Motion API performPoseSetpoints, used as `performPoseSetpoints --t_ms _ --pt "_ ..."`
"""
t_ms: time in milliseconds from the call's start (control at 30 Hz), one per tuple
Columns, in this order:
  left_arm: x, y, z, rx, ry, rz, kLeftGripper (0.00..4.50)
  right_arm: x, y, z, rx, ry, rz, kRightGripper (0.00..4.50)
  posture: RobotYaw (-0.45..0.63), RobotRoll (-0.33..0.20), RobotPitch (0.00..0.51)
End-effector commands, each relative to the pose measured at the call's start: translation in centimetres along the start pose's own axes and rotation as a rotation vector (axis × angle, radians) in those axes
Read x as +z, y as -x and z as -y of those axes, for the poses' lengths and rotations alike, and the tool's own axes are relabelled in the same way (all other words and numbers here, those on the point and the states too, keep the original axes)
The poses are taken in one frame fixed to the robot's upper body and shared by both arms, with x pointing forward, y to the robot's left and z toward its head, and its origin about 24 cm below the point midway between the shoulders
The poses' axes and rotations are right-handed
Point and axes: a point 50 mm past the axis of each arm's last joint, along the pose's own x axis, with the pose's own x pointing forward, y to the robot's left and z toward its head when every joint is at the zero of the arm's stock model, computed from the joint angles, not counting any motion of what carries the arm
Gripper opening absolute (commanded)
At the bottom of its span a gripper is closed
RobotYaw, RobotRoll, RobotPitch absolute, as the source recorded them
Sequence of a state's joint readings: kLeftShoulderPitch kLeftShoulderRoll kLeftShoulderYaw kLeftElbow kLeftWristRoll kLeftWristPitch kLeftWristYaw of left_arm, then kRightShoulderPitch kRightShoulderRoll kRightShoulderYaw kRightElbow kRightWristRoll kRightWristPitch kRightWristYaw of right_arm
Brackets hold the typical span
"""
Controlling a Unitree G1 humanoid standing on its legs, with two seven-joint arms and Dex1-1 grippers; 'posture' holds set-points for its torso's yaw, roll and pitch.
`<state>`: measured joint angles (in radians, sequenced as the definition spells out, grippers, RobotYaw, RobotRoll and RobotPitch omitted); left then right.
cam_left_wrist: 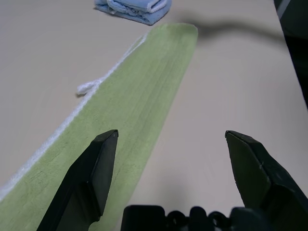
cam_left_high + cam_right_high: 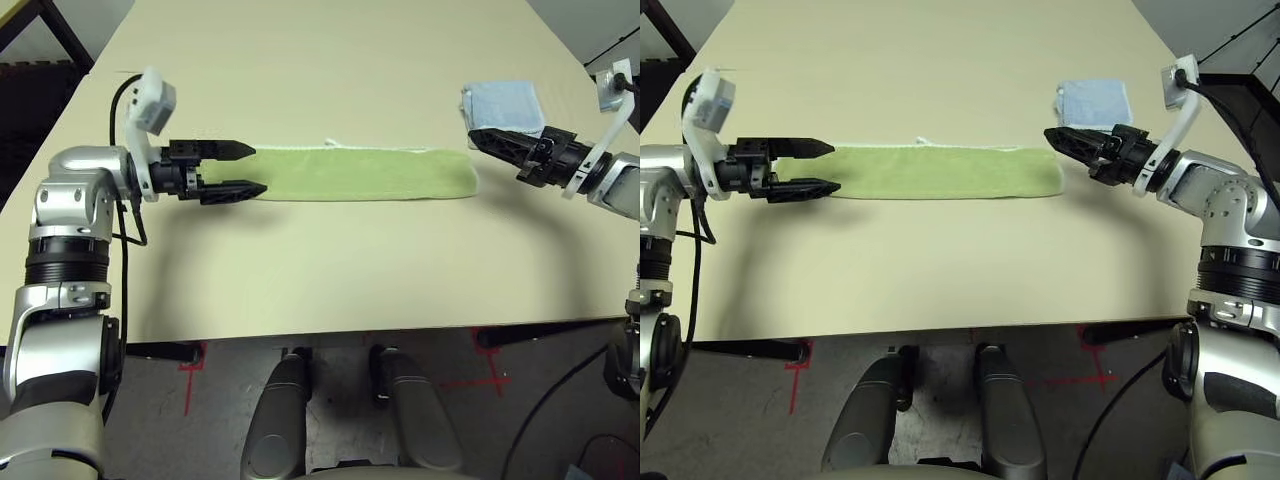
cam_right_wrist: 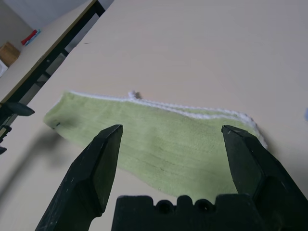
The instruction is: Fold the towel and set it aside.
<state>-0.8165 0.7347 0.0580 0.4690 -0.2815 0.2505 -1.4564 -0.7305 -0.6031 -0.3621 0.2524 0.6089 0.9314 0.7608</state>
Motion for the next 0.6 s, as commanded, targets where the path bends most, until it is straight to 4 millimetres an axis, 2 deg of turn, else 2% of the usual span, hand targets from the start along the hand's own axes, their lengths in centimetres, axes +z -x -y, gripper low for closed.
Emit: performPoseSetpoints --t_ms 33,167,400,500,600 --pt "-1.17 -0.06 0.19 0.008 0.002 -0.041 4.5 -0.22 0.16 0.27 -0.035 0.052 0.002 4.46 0.05 0.0 0.221" --pt "-1.19 0.06 0.04 0.024 0.018 -0.045 4.5 -0.22 -0.1 0.14 -0.029 0.104 -0.023 4.46 0.05 0.0 0.223" --pt "-1.3 0.35 0.06 0.068 0.005 -0.029 4.5 -0.32 -0.11 0.25 -0.009 0.388 -0.032 4.46 0.06 0.0 0.228" --pt "-1.36 0.44 0.07 0.108 -0.022 -0.009 4.5 -0.78 0.22 0.43 0.0 0.412 -0.011 4.46 0.06 0.0 0.229" --pt "-1.24 0.39 -0.15 0.197 -0.042 0.03 4.5 -1.01 0.61 0.79 -0.045 0.285 0.058 4.46 0.07 0.0 0.238"
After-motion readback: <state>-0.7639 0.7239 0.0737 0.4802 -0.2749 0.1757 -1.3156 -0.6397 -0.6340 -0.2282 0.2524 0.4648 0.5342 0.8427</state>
